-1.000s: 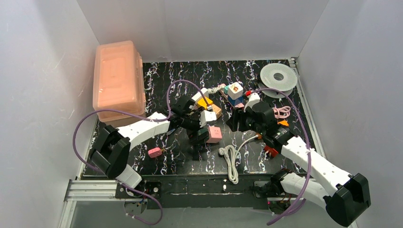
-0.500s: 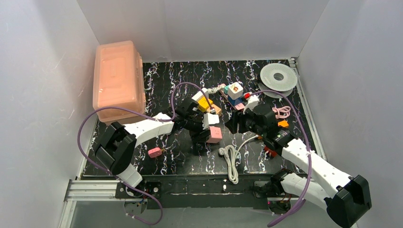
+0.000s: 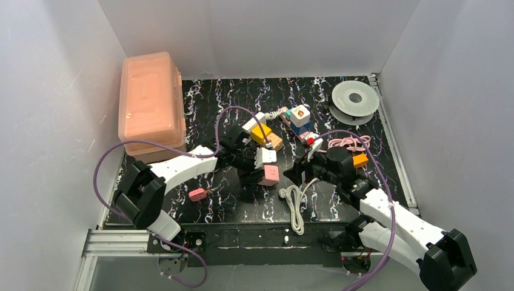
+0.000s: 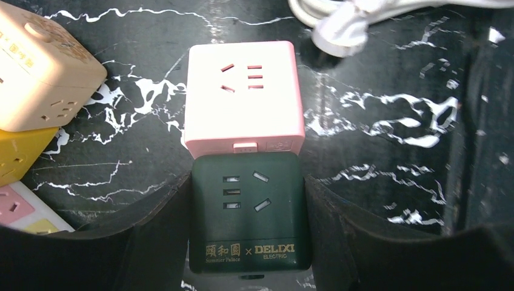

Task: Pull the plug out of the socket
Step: Remove the plug from the socket.

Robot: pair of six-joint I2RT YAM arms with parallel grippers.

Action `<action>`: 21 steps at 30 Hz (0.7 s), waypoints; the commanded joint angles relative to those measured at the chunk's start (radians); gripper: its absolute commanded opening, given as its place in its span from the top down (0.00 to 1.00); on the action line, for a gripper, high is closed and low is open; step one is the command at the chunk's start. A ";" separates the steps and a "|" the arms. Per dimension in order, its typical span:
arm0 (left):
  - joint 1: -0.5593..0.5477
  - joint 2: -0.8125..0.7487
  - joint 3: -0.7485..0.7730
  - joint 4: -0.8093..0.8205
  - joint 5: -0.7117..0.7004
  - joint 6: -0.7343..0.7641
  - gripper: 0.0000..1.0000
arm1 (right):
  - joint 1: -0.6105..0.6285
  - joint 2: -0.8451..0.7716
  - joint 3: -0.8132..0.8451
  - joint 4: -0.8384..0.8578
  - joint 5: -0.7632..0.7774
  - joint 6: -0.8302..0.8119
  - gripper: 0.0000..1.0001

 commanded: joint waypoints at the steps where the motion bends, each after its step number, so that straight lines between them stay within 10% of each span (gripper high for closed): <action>1: -0.004 -0.168 0.014 -0.113 0.105 0.083 0.97 | 0.013 -0.046 0.040 0.066 -0.170 -0.189 0.29; 8: -0.005 -0.337 0.044 -0.245 0.157 0.150 0.99 | 0.100 -0.031 0.199 -0.121 -0.290 -0.318 0.18; 21: -0.016 -0.499 0.089 -0.389 0.135 0.241 1.00 | 0.415 0.029 0.394 -0.253 -0.034 -0.479 0.13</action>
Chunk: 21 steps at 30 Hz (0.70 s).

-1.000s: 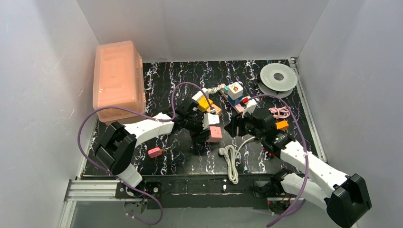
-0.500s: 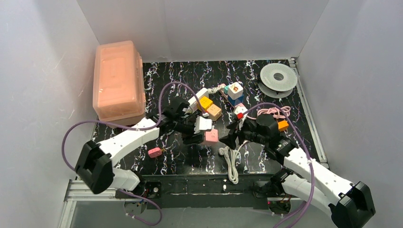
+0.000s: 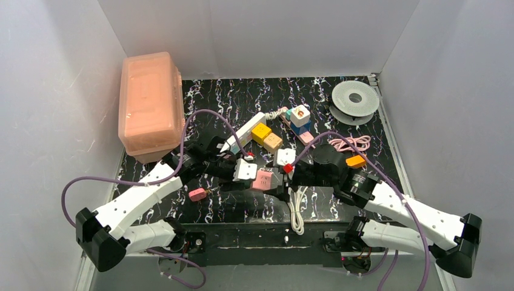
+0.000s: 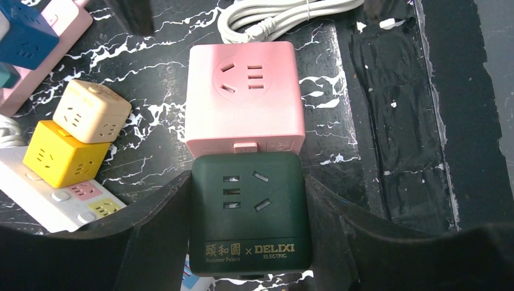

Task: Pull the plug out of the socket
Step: Remove the plug from the socket.

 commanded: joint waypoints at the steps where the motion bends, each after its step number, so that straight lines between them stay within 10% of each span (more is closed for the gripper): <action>1: -0.002 -0.067 0.074 -0.019 0.030 0.045 1.00 | 0.051 0.019 0.054 -0.051 0.091 -0.083 0.13; 21: -0.007 -0.134 0.140 -0.083 0.057 0.067 1.00 | 0.213 0.164 0.113 0.000 0.346 -0.194 0.10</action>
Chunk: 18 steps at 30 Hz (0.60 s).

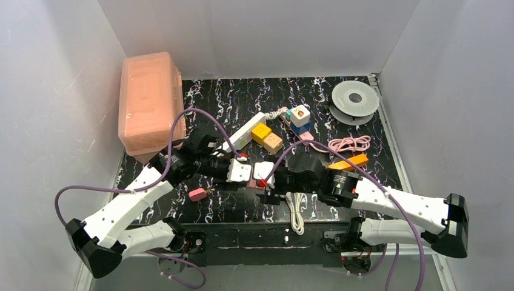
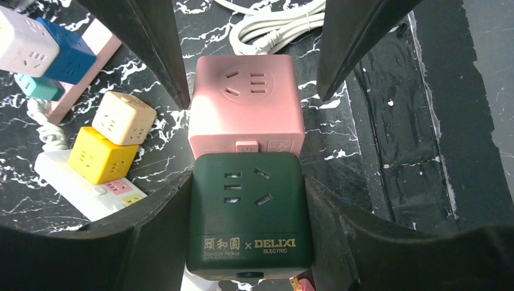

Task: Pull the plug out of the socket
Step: Remove the plug from the socket.

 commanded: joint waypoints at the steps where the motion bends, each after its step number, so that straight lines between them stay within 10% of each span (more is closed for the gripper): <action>1: -0.007 -0.063 0.055 0.029 0.059 0.015 1.00 | 0.014 0.015 0.036 0.093 0.096 -0.031 0.10; 18: -0.011 -0.087 0.109 0.030 0.071 -0.006 1.00 | 0.013 0.044 -0.042 0.257 0.036 0.011 0.08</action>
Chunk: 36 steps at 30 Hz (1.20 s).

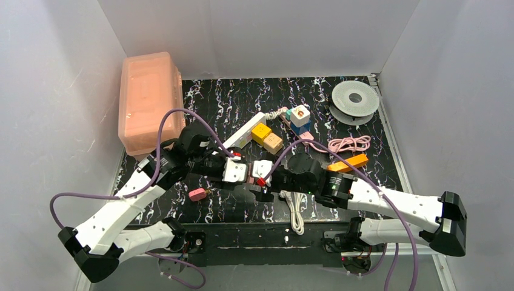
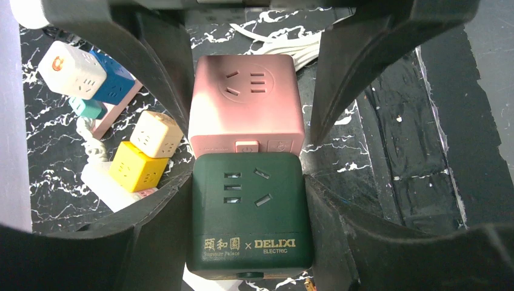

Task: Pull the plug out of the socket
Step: Remove the plug from the socket.

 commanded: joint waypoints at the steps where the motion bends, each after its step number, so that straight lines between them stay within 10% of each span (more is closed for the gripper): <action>1: -0.004 -0.038 0.057 0.027 0.055 -0.002 1.00 | 0.005 0.022 0.005 0.082 -0.007 0.014 0.08; 9: -0.006 -0.049 0.050 0.027 0.053 -0.005 1.00 | 0.005 0.063 0.060 0.070 -0.011 0.011 0.19; 15: -0.007 -0.048 0.049 0.023 0.047 0.007 1.00 | 0.005 0.056 0.074 0.031 -0.010 0.021 0.99; 36: -0.007 -0.034 0.082 -0.093 -0.037 0.176 1.00 | 0.004 -0.122 0.040 -0.287 0.086 0.012 0.99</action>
